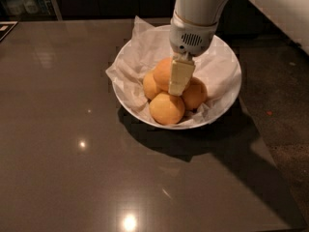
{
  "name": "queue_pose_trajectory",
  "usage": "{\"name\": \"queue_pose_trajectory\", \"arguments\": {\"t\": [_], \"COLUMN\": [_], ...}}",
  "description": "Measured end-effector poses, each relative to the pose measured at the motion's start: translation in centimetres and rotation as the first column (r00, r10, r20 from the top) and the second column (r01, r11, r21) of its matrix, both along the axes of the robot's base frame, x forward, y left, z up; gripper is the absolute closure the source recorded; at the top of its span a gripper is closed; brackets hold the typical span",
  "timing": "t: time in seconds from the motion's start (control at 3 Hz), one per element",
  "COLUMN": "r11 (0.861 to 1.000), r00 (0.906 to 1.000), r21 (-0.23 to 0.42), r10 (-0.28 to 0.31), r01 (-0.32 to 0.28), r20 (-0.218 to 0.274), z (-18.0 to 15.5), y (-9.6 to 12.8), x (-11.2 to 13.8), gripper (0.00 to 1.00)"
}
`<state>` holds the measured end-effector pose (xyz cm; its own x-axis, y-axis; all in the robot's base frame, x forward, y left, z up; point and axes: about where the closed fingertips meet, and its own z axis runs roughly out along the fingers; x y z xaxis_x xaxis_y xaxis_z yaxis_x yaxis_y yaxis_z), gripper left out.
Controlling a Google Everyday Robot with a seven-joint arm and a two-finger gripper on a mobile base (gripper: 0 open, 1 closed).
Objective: Pick orange from white bowl
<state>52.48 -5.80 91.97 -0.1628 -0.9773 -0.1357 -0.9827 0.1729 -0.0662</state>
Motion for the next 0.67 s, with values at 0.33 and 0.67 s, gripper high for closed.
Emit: {"name": "queue_pose_trajectory", "arguments": {"t": [0.33,0.67], "r11": [1.000,0.999], "r00": [1.0000,0.9979], "r21": [0.000,0.028], "r10": [0.000,0.024], "r01": [0.000,-0.026], "r20": [0.000,0.061], "z": [0.0,1.3], "y": [0.0,0.4], "x": [0.0,-0.4], "gripper": [0.77,0.99]}}
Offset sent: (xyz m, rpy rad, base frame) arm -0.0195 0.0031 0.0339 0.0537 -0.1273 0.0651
